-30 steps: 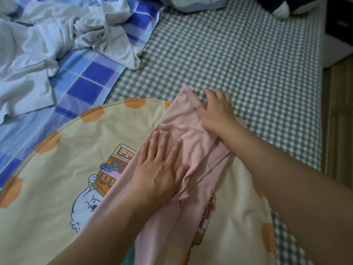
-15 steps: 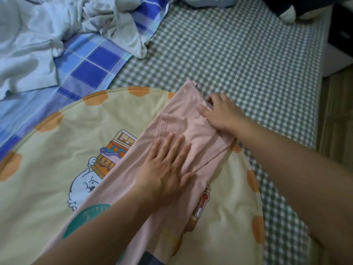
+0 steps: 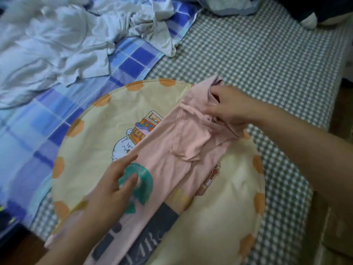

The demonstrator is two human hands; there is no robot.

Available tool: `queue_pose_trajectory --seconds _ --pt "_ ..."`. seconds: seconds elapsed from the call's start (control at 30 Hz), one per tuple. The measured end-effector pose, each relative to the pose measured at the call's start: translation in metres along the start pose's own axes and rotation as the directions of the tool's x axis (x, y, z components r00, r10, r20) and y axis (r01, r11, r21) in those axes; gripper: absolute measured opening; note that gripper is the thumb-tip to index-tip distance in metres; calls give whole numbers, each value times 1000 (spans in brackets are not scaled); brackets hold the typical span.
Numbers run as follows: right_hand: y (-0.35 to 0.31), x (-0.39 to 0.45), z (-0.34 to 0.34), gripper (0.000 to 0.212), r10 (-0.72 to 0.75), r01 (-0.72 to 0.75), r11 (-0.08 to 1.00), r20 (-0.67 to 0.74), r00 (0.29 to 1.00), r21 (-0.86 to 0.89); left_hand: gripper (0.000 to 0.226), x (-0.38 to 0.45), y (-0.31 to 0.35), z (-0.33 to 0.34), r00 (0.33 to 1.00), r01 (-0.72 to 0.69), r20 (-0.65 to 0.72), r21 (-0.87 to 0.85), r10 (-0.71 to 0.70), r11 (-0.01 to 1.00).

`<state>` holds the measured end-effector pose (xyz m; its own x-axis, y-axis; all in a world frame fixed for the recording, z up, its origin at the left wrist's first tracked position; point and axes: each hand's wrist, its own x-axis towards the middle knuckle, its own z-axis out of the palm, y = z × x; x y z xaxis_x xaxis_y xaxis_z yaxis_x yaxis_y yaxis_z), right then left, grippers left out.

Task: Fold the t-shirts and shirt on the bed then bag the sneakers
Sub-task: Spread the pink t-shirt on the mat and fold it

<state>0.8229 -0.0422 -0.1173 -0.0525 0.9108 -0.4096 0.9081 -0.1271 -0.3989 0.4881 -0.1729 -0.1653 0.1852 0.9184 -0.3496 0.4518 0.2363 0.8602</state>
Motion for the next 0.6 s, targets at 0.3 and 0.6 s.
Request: queue_pose_trajectory --seconds 0.3,0.6 --pt "-40 -45 122 61 -223 228 937 52 974 -265 62 -59 -57 2 1000 -20 9 739 19 673" --pt "-11 -3 166 74 -286 306 844 113 952 -441 64 -83 -117 -2 990 -111 35 799 139 592"
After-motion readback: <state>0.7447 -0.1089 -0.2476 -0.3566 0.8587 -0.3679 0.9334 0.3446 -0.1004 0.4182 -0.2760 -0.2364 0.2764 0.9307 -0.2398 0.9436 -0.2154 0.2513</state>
